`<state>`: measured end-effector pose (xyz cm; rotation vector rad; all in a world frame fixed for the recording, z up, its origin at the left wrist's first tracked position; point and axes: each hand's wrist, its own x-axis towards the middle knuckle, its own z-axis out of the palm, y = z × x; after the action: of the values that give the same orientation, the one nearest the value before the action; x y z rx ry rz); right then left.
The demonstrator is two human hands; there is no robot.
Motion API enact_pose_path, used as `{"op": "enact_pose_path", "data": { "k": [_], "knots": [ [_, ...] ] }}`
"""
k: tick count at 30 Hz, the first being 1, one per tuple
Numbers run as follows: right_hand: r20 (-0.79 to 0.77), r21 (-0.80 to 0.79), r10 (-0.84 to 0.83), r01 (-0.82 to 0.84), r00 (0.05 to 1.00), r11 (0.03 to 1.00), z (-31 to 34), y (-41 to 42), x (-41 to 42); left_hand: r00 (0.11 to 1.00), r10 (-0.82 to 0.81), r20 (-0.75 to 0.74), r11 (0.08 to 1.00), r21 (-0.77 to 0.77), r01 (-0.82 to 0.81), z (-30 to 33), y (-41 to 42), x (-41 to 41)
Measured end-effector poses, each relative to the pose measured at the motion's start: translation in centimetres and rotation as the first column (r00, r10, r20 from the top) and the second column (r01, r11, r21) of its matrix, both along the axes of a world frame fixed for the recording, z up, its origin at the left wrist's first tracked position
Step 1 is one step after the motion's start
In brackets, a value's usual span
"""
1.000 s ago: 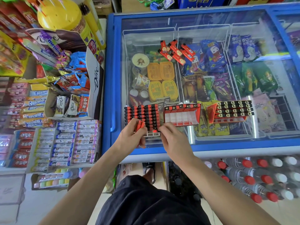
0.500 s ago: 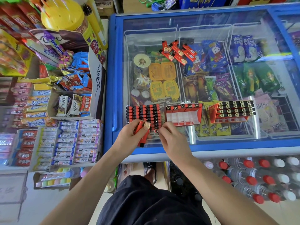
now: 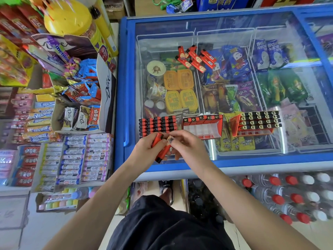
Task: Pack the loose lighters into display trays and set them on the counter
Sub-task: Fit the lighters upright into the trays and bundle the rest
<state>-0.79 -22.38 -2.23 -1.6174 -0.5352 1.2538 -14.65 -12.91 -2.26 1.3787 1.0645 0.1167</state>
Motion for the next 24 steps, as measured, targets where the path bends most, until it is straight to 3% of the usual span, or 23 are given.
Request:
{"op": "enact_pose_path", "data": {
  "k": [3, 10, 12, 17, 24],
  "knots": [
    [0.019, 0.006, 0.018, -0.018, 1.000, 1.000, -0.3, -0.1, 0.4, 1.000, -0.021, -0.005, 0.999, 0.034, 0.022, -0.2, 0.1, 0.0],
    [-0.183, -0.047, -0.224, 0.219, 0.957, 0.975, -0.4, -0.3, 1.1, 0.999, -0.042, -0.002, 0.999, -0.011, 0.042, 0.0, 0.2, -0.1],
    [-0.213, -0.062, -0.219, 0.210, 0.952, 0.976, -0.4, -0.5, 1.5, 0.999, -0.049, -0.012, 0.998, 0.026, 0.050, 0.0, 0.3, -0.5],
    [0.082, -0.064, 0.118, -0.113, 0.990, 0.992, 0.0, -1.1, 1.7, 0.998, 0.052, 0.019, 0.997, 0.058, -0.053, 0.1, 0.5, -0.5],
    [0.419, -0.044, 0.374, -0.392, 0.828, 0.919, 0.2, -0.8, 0.9, 1.000, -0.024, 0.010, 0.990, 0.136, 0.022, 0.4, 0.7, -0.3]
  ]
}}
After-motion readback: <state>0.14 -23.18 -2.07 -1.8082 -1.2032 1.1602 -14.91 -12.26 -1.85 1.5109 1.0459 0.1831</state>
